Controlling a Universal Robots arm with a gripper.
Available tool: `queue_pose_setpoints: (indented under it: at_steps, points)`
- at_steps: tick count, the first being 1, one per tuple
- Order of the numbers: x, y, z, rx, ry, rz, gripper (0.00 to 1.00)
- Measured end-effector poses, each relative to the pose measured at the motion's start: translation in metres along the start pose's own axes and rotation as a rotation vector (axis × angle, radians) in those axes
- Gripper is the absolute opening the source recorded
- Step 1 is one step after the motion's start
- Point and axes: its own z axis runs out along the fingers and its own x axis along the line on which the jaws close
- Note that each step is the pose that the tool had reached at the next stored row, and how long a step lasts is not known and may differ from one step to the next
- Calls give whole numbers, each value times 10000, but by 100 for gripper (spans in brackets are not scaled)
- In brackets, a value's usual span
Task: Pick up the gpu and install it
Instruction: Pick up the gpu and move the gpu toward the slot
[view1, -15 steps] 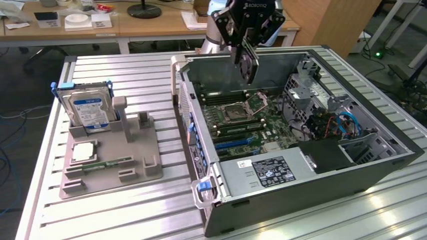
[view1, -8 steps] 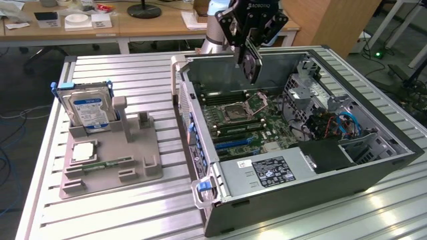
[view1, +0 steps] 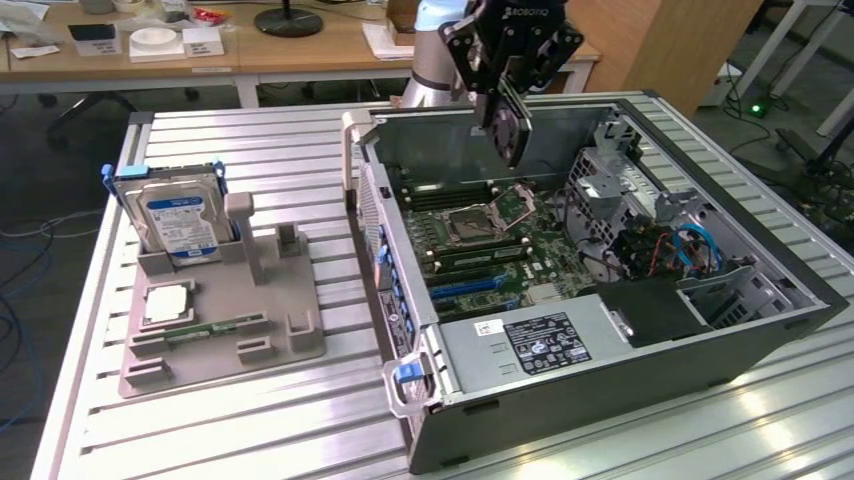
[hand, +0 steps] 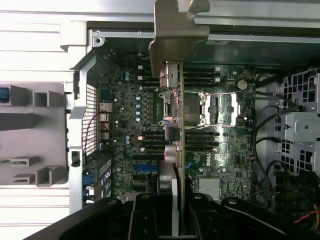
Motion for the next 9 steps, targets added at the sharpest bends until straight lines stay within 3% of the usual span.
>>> queue_pose_setpoints:
  at_steps: [9]
  points:
    - [-102,1,4,0,0,0,28]
